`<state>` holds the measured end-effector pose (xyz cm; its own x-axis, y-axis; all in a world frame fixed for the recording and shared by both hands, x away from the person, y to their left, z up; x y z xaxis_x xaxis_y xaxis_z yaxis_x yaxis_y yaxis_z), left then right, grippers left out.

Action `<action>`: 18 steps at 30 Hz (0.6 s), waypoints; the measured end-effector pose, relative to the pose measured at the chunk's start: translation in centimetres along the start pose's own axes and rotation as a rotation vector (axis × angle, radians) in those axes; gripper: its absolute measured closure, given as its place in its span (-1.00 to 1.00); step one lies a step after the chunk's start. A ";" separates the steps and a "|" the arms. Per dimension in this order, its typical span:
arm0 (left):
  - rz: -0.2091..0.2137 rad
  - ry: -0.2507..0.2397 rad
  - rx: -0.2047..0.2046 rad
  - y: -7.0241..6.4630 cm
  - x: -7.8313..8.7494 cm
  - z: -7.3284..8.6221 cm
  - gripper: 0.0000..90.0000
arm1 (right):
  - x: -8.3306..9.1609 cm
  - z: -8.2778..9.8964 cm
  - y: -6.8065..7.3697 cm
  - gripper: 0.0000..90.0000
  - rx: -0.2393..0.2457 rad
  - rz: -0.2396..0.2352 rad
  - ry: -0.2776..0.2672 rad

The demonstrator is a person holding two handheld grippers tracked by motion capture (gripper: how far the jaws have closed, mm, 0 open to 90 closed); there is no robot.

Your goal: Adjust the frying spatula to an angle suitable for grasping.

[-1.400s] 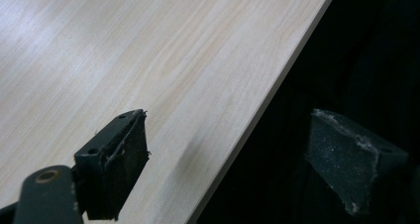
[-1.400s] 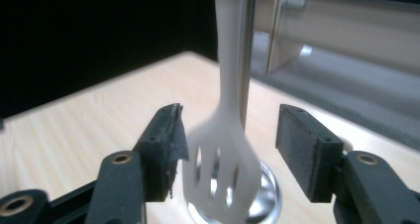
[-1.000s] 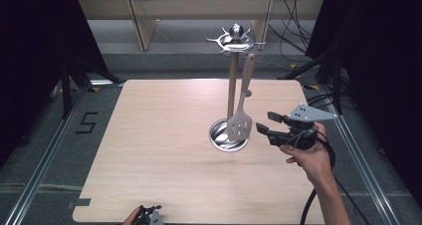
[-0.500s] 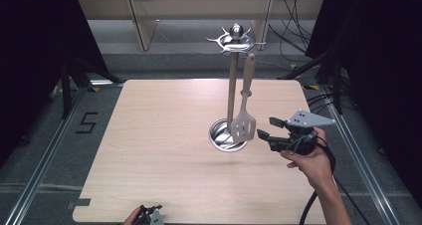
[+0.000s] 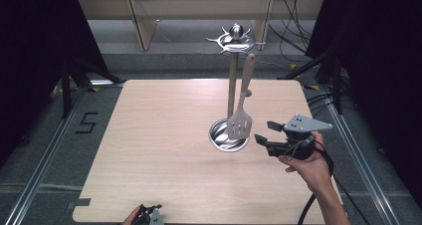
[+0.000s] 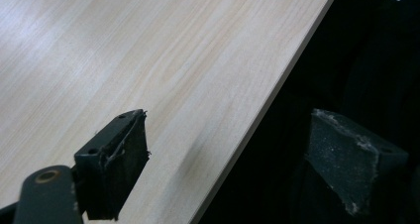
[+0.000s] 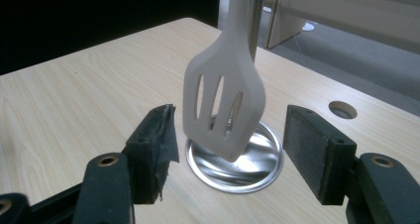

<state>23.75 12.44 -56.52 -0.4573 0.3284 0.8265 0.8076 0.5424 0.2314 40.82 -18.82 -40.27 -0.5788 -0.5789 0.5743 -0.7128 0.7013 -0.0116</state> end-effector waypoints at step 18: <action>-0.018 0.001 0.013 0.2 0.1 0.1 -0.66 | -1.4 2.8 1.2 -0.18 0.022 -0.024 0.082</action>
<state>23.88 12.64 -56.42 -0.4715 0.3173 0.8228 0.7941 0.5585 0.2397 39.64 -18.29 -43.33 -0.5276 -0.5587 0.6399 -0.7350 0.6779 -0.0142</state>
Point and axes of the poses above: each handheld gripper's, and its own axes: x roughly backward along the jaws, z roughly out of its underside, y roughly to its left, the point moved 8 cm from there along -x, roughly forward along the jaws, and after that the axes turned 9 degrees about y, right-handed, at the moved point
